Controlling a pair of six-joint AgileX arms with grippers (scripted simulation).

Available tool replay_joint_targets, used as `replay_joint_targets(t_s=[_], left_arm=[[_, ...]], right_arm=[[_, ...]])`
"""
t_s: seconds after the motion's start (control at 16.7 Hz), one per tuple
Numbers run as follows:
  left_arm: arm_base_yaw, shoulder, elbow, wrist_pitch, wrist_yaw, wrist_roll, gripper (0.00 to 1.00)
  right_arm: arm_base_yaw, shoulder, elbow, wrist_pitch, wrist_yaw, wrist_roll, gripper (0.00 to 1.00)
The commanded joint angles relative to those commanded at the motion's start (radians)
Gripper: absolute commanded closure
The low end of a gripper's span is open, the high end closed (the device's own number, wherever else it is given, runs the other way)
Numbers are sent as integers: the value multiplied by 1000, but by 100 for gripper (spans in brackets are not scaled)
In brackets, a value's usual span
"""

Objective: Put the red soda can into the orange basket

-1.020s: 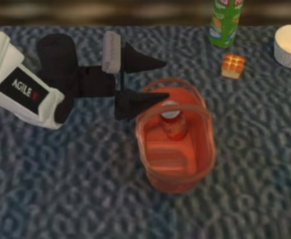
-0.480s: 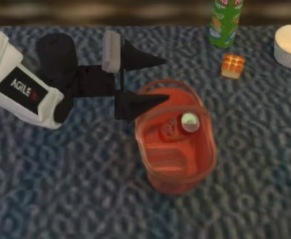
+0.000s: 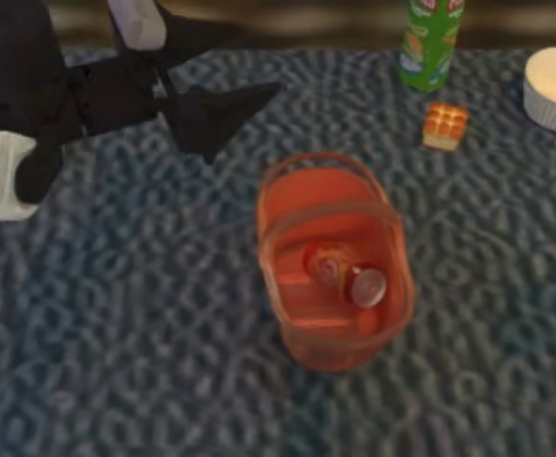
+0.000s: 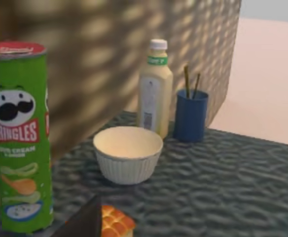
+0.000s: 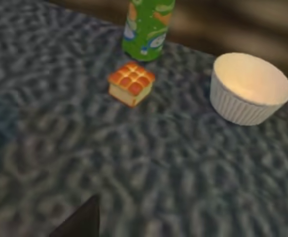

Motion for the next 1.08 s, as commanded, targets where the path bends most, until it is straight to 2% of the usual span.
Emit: replay_joint_targets(t_s=[0.42,0.78,0.96,1.08], left_arm=[[115,-718,-344,-354,-383,-54,0],[195,-1383,-690,-668,-716,-34,0],[222,-1644,-835,-787,-853,-7,0],[235,-1769,-906,-843,-923,12,0]], right_arm=[[216,740,708,-477,1,-323,0],[395,1380,1323,-865,3,-589,0],[462,1610,1558,-1010,4,-690,0],[497,1724,1674,-1083,5,-741,0]])
